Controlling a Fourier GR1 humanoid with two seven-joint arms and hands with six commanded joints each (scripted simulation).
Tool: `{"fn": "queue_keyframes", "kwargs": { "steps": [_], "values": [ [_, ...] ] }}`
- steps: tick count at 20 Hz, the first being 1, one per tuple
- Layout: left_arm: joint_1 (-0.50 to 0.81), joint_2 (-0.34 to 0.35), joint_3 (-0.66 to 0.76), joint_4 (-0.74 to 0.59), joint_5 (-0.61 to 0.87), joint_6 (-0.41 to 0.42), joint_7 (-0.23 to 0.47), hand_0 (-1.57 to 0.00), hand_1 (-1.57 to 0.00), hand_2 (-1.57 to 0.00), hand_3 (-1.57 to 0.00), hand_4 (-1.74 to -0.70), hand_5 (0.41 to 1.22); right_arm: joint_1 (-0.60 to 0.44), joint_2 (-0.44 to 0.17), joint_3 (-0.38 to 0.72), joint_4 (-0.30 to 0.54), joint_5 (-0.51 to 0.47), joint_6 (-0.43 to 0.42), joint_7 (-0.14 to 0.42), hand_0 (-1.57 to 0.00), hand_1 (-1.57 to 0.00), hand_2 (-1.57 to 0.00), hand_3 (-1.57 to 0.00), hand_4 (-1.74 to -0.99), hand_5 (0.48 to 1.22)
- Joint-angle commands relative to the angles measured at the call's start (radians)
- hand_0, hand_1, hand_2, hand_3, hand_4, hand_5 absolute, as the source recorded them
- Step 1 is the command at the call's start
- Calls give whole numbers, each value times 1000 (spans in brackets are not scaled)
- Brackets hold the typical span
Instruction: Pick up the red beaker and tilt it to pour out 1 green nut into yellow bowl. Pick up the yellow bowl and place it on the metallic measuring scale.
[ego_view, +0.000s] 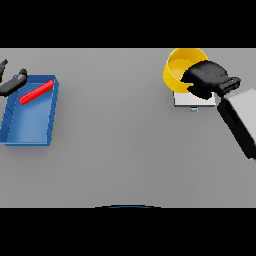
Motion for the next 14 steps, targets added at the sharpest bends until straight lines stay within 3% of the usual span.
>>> {"fn": "queue_keyframes", "kwargs": {
  "steps": [1, 7, 14],
  "values": [
    [-5, -15, -7, 2, -2, 8, 7, 1, 1, 1, 1, -853, 761, -2, -1, -8, 29, -2, -10, 0, -1569, -1571, -1551, -1154, -1741, 1221],
    [10, -4, -8, -10, -9, 10, 28, 1, 1, 1, 1, -864, 789, -31, 25, -26, 245, 13, -114, -47, -1570, -1571, -1450, -1240, -1741, 1221],
    [12, -4, -8, 0, -13, 9, 22, 1, 1, 1, 1, -851, 802, -60, 63, -26, 378, 17, -153, -66, -1571, -1571, -1380, -1392, -1741, 1221]
  ]
}}
